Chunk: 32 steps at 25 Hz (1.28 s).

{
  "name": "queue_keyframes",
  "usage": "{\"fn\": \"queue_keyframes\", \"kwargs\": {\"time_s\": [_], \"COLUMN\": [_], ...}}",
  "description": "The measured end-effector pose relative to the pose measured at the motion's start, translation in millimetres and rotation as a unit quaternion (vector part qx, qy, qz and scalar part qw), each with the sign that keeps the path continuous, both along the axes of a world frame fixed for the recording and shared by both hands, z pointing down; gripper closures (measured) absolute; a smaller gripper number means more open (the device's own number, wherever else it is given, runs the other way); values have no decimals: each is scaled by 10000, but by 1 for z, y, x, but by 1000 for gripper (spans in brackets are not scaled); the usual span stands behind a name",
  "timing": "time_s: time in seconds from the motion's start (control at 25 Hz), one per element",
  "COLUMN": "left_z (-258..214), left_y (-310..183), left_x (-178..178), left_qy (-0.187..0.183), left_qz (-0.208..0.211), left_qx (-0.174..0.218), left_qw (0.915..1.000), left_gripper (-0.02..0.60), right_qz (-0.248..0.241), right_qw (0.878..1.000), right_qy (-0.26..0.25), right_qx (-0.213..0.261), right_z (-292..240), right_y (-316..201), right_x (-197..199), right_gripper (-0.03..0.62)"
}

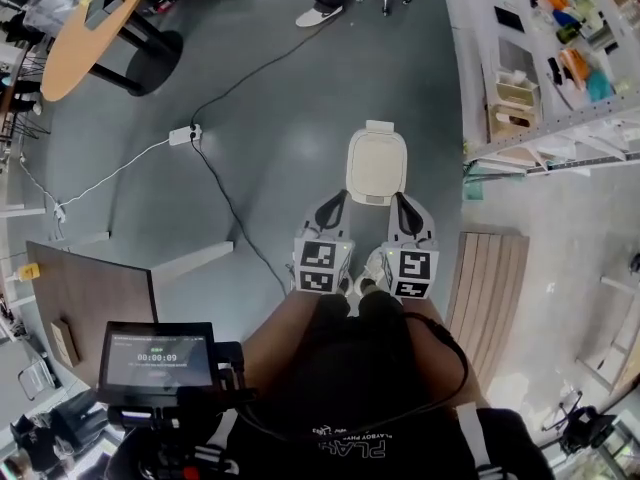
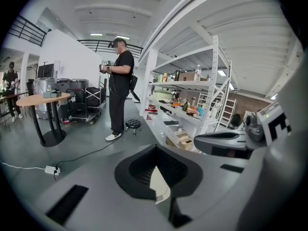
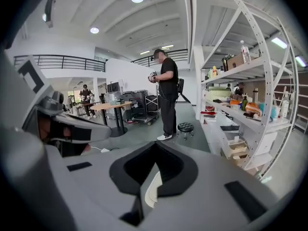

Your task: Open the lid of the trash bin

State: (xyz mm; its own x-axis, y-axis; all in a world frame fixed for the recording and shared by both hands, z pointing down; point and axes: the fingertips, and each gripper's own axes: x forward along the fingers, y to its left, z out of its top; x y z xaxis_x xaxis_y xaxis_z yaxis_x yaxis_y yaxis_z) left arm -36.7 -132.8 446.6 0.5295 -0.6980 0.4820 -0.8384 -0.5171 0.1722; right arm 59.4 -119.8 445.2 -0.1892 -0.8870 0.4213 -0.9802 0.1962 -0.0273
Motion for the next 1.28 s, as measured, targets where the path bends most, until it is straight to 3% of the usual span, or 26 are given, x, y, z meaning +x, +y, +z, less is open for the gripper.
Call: {"fn": "queue_keyframes", "kwargs": {"time_s": [0.32, 0.48, 0.72, 0.96, 1.16, 1.28], "left_z": [47, 78, 111, 157, 236, 252], "left_y": [-7, -7, -25, -38, -32, -25], "left_x": [-5, 1, 3, -6, -2, -4], "left_qy": [-156, -223, -182, -541, -675, -726], "left_qz": [-297, -246, -330, -387, -484, -506], "left_qx": [-399, -560, -572, -601, -1044, -1229], "left_qw": [9986, 9979, 9977, 9960, 9911, 9885], "left_gripper": [584, 584, 584, 584, 584, 584], "right_qz": [2, -61, -150, -72, 3, -10], "right_qw": [9987, 9973, 9934, 9883, 9857, 9845], "right_qy": [-113, -150, -158, -85, -96, -117], "right_qx": [-502, -715, -1124, -1523, -1684, -1752], "right_z": [58, 89, 139, 189, 253, 265], "right_y": [-8, -13, -14, -10, -9, -7], "right_x": [4, 3, 2, 14, 38, 38], "right_gripper": [592, 592, 593, 592, 593, 592]}}
